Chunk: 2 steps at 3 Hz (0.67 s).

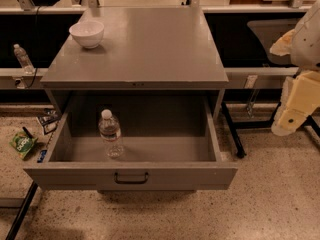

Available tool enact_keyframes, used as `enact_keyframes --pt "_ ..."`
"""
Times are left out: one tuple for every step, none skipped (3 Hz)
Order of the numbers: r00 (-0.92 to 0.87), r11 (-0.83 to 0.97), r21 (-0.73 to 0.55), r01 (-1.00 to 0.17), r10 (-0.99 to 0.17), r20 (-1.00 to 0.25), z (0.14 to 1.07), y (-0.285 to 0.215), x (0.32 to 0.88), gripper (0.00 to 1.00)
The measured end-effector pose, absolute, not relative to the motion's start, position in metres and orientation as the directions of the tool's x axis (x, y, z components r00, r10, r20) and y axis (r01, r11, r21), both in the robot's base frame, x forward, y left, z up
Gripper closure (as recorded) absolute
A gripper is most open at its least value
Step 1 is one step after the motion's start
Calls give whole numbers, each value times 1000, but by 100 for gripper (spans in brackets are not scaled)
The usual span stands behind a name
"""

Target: Pick water bottle from top drawer and place on counter

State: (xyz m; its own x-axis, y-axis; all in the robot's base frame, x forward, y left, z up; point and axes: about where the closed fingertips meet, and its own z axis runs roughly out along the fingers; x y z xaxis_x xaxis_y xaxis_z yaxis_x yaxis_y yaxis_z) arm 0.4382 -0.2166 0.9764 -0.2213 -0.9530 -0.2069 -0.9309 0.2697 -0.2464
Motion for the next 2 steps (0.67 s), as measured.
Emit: enact_keyframes --pt "-221 270 -247 -931 -953 -207 976 -217 438 0" --pt "-198 267 -217 -939 -935 -293 967 -200 446 0"
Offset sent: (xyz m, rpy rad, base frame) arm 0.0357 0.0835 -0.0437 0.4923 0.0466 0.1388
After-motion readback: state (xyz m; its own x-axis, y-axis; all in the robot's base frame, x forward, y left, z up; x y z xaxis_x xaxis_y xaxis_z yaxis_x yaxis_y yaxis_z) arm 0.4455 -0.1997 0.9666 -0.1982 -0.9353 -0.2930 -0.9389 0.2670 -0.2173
